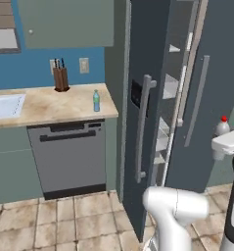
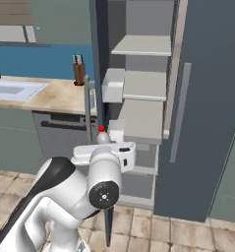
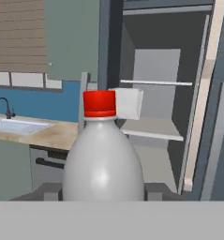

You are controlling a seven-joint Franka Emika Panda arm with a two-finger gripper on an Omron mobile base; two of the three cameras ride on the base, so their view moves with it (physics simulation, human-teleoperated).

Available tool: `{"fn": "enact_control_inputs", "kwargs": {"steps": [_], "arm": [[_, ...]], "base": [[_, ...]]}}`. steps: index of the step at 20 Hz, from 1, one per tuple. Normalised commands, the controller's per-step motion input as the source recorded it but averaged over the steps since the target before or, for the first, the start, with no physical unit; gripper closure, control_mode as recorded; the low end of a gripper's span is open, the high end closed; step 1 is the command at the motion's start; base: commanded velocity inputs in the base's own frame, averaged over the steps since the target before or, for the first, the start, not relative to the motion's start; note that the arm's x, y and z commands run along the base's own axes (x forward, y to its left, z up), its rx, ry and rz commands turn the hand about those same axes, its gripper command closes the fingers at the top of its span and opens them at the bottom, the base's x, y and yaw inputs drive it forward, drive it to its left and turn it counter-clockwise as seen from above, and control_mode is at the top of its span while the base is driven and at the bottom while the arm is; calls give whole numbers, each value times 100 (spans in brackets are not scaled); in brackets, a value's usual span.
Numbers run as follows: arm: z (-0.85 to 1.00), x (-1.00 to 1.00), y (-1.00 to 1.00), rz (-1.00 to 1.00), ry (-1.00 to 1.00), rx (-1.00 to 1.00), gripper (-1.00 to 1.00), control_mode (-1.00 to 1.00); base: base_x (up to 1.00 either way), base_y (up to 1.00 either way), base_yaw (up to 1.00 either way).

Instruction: Take the bottled waters from the counter and place them in the freezer to freeze. Close the freezer door after placing the bottles.

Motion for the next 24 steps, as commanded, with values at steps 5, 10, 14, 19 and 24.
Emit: {"fn": "enact_control_inputs", "kwargs": {"steps": [5, 10, 14, 19, 24], "arm": [[0, 0, 0, 0, 0, 0, 100, 100], [0, 0, 0, 0, 0, 0, 100, 100], [0, 0, 0, 0, 0, 0, 100, 100], [0, 0, 0, 0, 0, 0, 100, 100], [0, 0, 0, 0, 0, 0, 100, 100]], "base": [[24, -89, 6], [75, -96, 26], [77, -66, 42], [35, -30, 38], [10, 0, 27]]}}
